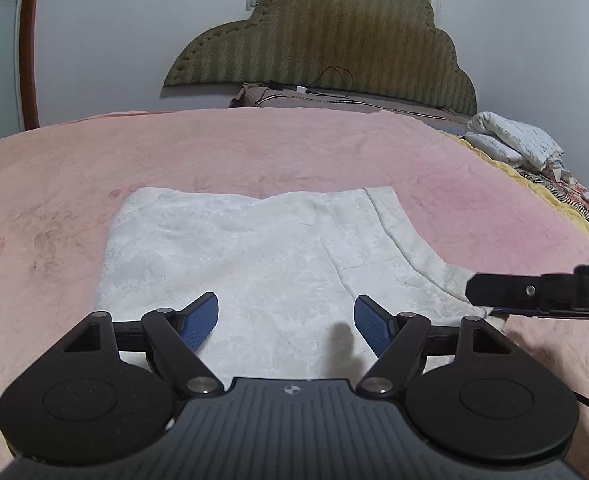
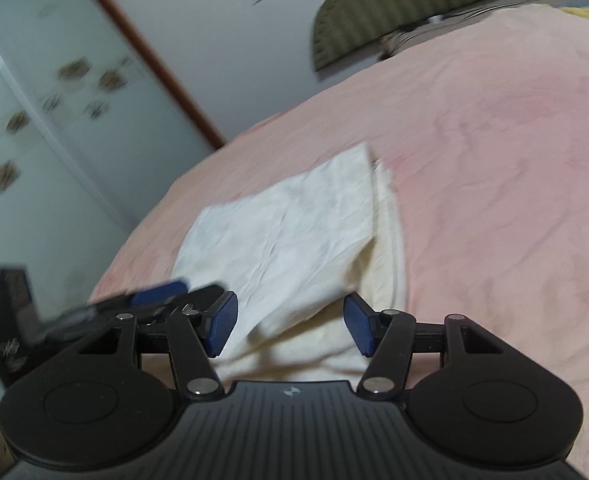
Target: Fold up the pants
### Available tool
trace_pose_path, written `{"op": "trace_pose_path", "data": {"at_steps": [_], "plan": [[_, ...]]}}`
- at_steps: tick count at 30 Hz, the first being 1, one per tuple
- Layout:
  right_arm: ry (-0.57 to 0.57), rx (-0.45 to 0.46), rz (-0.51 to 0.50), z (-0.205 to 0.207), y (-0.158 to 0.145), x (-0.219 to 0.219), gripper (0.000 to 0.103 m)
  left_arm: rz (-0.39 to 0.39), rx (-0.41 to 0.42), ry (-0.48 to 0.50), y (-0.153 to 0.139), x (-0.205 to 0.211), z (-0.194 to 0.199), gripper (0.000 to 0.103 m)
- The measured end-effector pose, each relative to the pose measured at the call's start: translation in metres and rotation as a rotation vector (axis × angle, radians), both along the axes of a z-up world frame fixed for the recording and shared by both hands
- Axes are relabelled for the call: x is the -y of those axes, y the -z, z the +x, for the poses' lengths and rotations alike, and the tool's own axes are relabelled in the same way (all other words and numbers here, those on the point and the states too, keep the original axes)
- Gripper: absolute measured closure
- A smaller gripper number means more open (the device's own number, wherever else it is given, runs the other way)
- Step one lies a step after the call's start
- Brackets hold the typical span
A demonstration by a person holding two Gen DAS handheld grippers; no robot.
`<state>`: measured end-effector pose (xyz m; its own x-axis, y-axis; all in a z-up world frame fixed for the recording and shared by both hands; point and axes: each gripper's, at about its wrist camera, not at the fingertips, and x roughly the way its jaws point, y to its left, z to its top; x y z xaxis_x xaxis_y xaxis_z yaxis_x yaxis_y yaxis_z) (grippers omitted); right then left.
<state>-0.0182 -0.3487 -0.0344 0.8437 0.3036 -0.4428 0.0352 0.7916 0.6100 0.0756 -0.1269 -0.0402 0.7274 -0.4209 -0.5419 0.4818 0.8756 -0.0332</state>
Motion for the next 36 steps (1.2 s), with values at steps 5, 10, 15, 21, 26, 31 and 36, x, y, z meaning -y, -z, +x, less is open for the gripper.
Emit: {"op": "trace_pose_path", "data": {"at_steps": [5, 10, 15, 21, 26, 31, 36], "plan": [[0.009, -0.015, -0.023, 0.014, 0.008, -0.002, 0.078, -0.001, -0.011, 0.001, 0.001, 0.000, 0.000, 0.026], [0.012, 0.034, -0.053, -0.001, 0.000, -0.003, 0.095, -0.008, -0.015, 0.005, 0.000, 0.000, 0.000, 0.026], [0.001, 0.029, -0.116, -0.007, -0.009, -0.003, 0.095, 0.028, -0.013, 0.036, 0.004, 0.004, -0.001, 0.022], [-0.069, -0.067, -0.190, -0.006, -0.005, -0.007, 0.088, 0.072, -0.008, 0.069, 0.005, -0.001, -0.002, 0.022], [0.011, 0.054, -0.405, 0.008, -0.050, -0.001, 0.087, 0.035, 0.015, -0.020, -0.023, -0.010, 0.028, 0.022], [-0.180, 0.053, -0.617, 0.098, -0.052, -0.047, 0.087, 0.048, -0.032, -0.110, -0.038, -0.013, 0.081, 0.022], [-0.220, -0.087, -0.720, 0.165, -0.018, -0.059, 0.086, 0.194, -0.137, -0.205, -0.013, -0.009, 0.140, 0.020]]}}
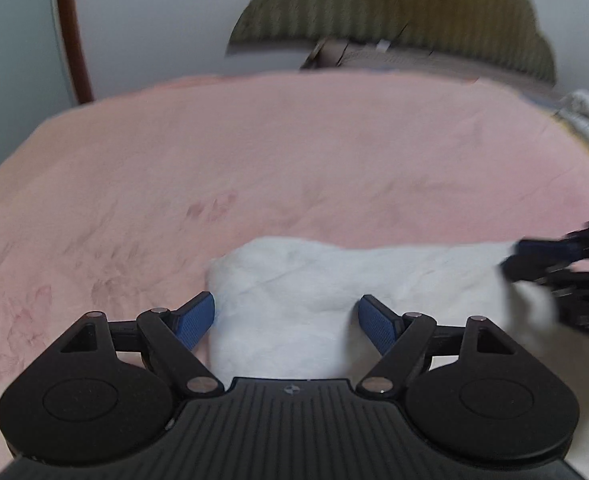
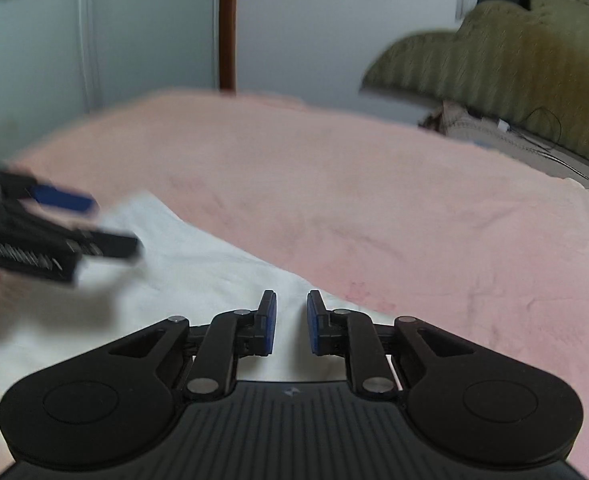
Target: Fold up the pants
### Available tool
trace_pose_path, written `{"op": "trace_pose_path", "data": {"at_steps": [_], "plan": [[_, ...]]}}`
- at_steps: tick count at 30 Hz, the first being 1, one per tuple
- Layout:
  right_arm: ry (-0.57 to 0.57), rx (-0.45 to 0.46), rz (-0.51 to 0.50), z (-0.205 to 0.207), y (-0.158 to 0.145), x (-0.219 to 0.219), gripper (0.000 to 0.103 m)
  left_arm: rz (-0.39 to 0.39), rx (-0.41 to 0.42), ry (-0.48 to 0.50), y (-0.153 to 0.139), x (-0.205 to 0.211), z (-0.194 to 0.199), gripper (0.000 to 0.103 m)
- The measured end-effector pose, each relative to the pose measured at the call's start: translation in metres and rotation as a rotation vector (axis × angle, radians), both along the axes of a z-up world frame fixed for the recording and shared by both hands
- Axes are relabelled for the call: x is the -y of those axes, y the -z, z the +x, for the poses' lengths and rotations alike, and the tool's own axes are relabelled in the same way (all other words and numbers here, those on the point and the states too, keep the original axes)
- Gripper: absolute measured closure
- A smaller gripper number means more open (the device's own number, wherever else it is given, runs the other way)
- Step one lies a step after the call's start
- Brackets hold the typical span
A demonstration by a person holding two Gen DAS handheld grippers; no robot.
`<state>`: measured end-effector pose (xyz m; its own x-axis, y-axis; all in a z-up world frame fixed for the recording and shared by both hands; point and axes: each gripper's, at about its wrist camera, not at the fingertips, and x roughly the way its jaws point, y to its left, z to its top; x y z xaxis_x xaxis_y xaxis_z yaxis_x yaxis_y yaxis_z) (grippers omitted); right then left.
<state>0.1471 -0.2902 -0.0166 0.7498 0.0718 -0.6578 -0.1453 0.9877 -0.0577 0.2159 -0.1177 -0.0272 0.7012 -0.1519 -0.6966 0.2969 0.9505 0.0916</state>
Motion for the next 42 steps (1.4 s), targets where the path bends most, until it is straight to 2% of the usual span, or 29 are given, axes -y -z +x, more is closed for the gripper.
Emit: {"op": "trace_pose_path", "data": {"at_steps": [2, 3, 5, 6, 8, 10, 13, 16, 19, 21, 23, 24, 27, 35, 36, 37, 38, 39, 40, 42], "plan": [[0.028, 0.000, 0.044, -0.002, 0.002, 0.007, 0.086, -0.050, -0.006, -0.012, -0.001, -0.009, -0.002, 0.021], [0.041, 0.005, 0.025, -0.008, 0.001, 0.005, 0.086, -0.063, 0.007, -0.009, -0.005, -0.011, -0.009, 0.024], [0.044, 0.045, -0.047, -0.029, -0.005, -0.006, 0.084, -0.080, 0.052, 0.026, -0.013, -0.016, -0.032, 0.022], [0.022, 0.057, -0.053, -0.042, -0.007, -0.011, 0.083, -0.099, 0.062, 0.052, -0.014, -0.019, -0.045, 0.022], [-0.055, 0.062, 0.002, -0.070, -0.011, -0.019, 0.083, -0.141, 0.057, 0.075, -0.013, -0.024, -0.069, 0.021], [-0.121, 0.040, 0.028, -0.092, -0.007, -0.031, 0.083, -0.176, 0.037, 0.108, -0.003, -0.025, -0.091, 0.015], [-0.123, -0.003, -0.019, -0.108, 0.014, -0.044, 0.082, -0.121, 0.051, 0.105, 0.019, -0.017, -0.111, 0.013], [-0.024, 0.021, 0.071, -0.111, 0.014, -0.036, 0.077, -0.035, 0.124, 0.087, 0.024, -0.005, -0.123, 0.013], [0.020, 0.103, 0.162, -0.121, 0.000, -0.037, 0.075, -0.073, 0.121, 0.077, 0.018, -0.005, -0.128, 0.013], [0.023, 0.084, 0.203, -0.121, 0.006, -0.036, 0.074, -0.095, 0.099, 0.060, 0.020, -0.008, -0.129, 0.013], [0.042, 0.040, 0.164, -0.117, 0.021, -0.038, 0.074, -0.079, 0.105, 0.058, 0.024, -0.008, -0.134, 0.012], [0.044, 0.062, 0.163, -0.122, 0.024, -0.038, 0.074, -0.063, 0.117, 0.062, 0.025, -0.007, -0.137, 0.011], [0.061, 0.063, 0.197, -0.130, 0.022, -0.037, 0.074, -0.047, 0.137, 0.064, 0.026, -0.006, -0.144, 0.010], [0.077, 0.094, 0.243, -0.144, 0.015, -0.031, 0.073, -0.071, 0.147, 0.060, 0.016, -0.015, -0.149, 0.011], [0.088, 0.106, 0.259, -0.146, 0.012, -0.026, 0.069, -0.080, 0.165, 0.055, 0.012, -0.021, -0.148, 0.011], [0.105, 0.119, 0.275, -0.148, 0.009, -0.018, 0.054, -0.093, 0.180, 0.044, 0.007, -0.029, -0.145, 0.011], [0.122, 0.136, 0.288, -0.149, 0.006, -0.009, 0.046, -0.112, 0.184, 0.036, 0.003, -0.037, -0.141, 0.010], [0.134, 0.159, 0.300, -0.150, 0.004, 0.001, 0.028, -0.145, 0.174, 0.029, 0.001, -0.049, -0.134, 0.008], [0.146, 0.173, 0.318, -0.148, 0.003, 0.013, 0.027, -0.189, 0.145, 0.023, -0.001, -0.061, -0.125, 0.007], [0.169, 0.121, 0.393, -0.137, 0.008, 0.039, 0.027, -0.299, 0.054, 0.031, 0.001, -0.086, -0.102, 0.007]]}}
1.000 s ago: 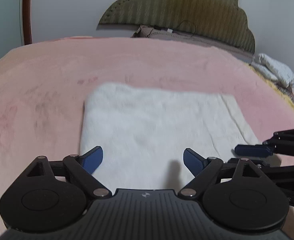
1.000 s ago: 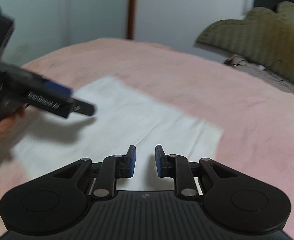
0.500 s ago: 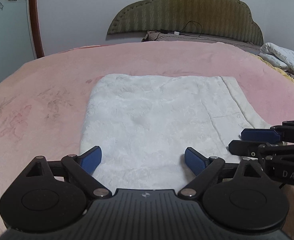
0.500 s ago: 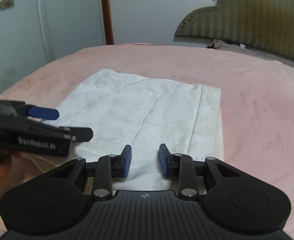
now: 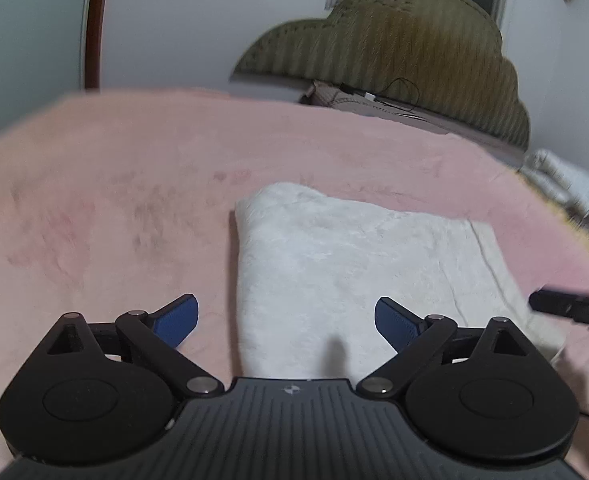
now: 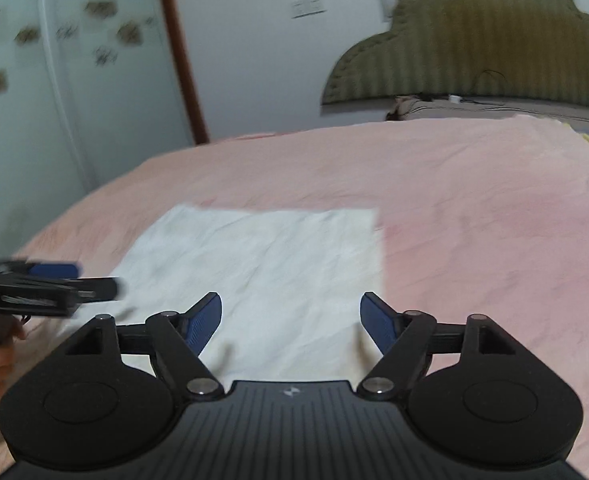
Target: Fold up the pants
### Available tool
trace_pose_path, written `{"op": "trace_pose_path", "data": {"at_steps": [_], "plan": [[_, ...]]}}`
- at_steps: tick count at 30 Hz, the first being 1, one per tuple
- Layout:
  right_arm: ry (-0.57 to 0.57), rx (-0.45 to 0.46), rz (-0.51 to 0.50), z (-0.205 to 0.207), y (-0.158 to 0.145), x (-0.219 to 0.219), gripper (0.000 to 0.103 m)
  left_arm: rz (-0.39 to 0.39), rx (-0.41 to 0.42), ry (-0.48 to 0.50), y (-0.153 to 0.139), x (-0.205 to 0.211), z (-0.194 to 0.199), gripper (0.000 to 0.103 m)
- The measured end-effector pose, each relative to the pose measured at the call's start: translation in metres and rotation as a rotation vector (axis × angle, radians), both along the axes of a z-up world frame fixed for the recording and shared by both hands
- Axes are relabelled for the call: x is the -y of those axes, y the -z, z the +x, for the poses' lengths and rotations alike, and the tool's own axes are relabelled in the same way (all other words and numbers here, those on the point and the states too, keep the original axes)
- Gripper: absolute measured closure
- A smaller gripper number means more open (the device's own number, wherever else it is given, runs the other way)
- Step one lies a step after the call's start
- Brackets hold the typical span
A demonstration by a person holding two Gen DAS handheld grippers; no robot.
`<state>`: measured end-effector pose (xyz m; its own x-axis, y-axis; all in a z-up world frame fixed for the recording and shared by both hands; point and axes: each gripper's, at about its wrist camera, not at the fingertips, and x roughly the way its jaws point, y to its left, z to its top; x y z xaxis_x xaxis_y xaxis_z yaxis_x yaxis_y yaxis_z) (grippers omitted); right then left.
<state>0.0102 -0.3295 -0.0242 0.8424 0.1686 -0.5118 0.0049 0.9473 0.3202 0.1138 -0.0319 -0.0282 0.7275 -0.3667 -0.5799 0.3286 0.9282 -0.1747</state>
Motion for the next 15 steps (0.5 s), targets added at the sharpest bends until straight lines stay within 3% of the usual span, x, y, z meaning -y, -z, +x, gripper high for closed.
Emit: {"op": "trace_pose_path", "data": {"at_steps": [3, 6, 11, 15], "plan": [[-0.034, -0.075, 0.161, 0.020, 0.018, 0.033, 0.027, -0.130, -0.146, 0.066, 0.014, -0.023, 0.030, 0.007], [-0.096, -0.133, 0.279, 0.036, 0.037, 0.049, 0.026, -0.224, -0.214, 0.161, 0.029, -0.028, 0.046, 0.006], [-0.227, -0.125, 0.427, 0.059, 0.047, 0.060, 0.026, -0.231, -0.172, 0.264, 0.037, -0.008, 0.057, 0.002], [-0.254, -0.116, 0.494, 0.083, 0.051, 0.054, 0.029, -0.211, -0.141, 0.214, 0.040, 0.015, 0.060, 0.006]]}}
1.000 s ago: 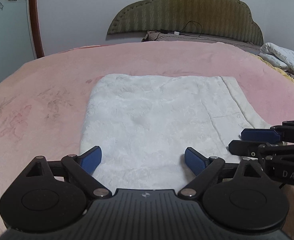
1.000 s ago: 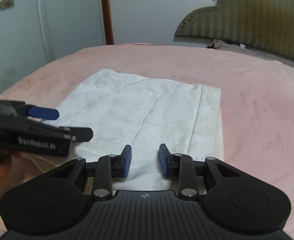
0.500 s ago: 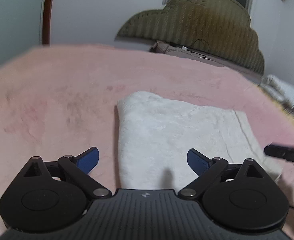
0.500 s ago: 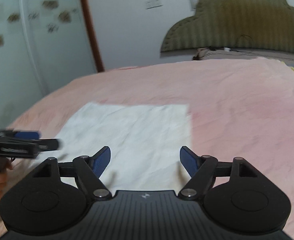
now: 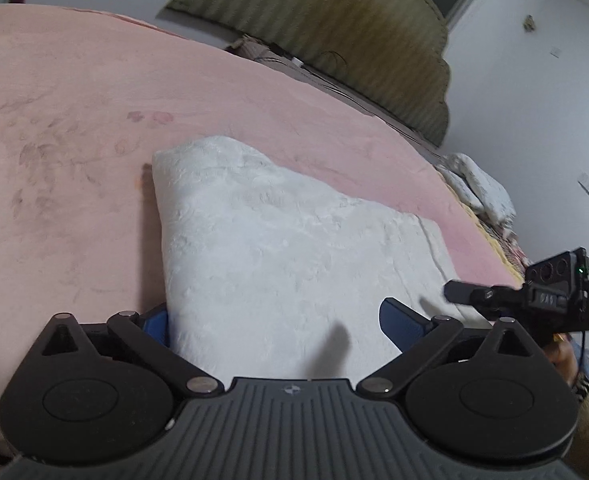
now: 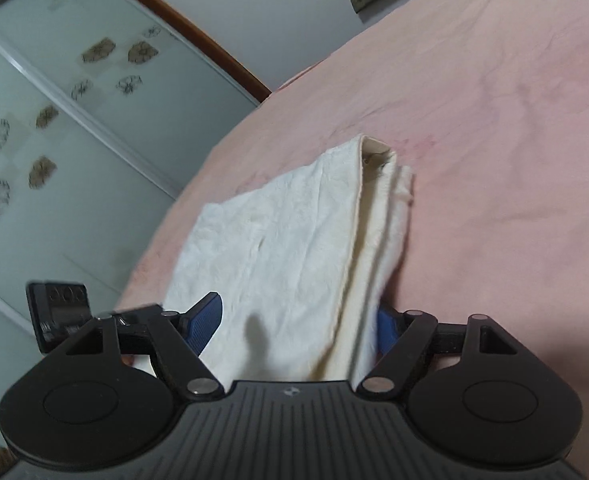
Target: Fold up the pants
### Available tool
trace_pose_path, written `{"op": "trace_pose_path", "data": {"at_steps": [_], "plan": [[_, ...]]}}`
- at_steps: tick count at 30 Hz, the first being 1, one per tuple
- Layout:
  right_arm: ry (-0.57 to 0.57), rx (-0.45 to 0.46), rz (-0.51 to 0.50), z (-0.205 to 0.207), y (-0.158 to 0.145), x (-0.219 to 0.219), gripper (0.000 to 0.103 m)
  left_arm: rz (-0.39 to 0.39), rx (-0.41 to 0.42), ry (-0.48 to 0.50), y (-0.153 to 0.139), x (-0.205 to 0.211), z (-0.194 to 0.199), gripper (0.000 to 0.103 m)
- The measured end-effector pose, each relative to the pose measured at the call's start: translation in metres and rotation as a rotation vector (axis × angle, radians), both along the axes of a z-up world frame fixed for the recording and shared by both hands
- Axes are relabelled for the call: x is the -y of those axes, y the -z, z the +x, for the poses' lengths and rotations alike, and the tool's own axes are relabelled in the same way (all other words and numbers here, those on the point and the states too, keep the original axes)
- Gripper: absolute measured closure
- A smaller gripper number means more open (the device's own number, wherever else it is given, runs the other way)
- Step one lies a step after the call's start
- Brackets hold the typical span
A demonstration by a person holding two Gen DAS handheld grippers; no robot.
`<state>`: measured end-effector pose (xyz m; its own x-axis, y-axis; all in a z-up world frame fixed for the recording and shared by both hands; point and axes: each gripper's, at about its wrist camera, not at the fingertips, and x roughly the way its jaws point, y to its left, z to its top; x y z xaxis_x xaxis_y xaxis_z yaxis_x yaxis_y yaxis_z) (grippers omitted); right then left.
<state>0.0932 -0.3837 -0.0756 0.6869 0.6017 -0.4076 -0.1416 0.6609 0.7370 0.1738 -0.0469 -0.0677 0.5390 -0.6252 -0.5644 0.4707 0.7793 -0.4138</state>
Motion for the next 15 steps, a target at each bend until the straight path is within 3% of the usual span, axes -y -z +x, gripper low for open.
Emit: {"op": "trace_pose_path", "data": {"at_steps": [1, 3, 4, 6, 9, 15], "plan": [[0.010, -0.005, -0.020, 0.005, 0.000, -0.004, 0.043, 0.023, 0.011, -0.020, -0.001, 0.004, -0.001, 0.010], [0.040, -0.020, -0.053, 0.008, 0.000, -0.009, 0.069, 0.123, 0.058, -0.048, -0.004, 0.012, -0.006, 0.044], [0.047, -0.008, -0.056, 0.006, -0.002, -0.011, 0.072, 0.168, 0.086, -0.061, -0.005, 0.014, -0.010, 0.050], [0.056, 0.022, -0.091, -0.002, -0.009, -0.018, 0.076, 0.183, 0.120, -0.076, -0.009, 0.011, -0.015, 0.079], [0.044, 0.083, -0.160, -0.011, -0.030, -0.032, 0.080, 0.119, 0.144, -0.098, -0.018, 0.000, -0.019, 0.089], [-0.019, 0.244, -0.250, -0.008, -0.081, -0.056, 0.081, 0.121, 0.288, -0.148, -0.046, -0.007, -0.030, 0.090]]}}
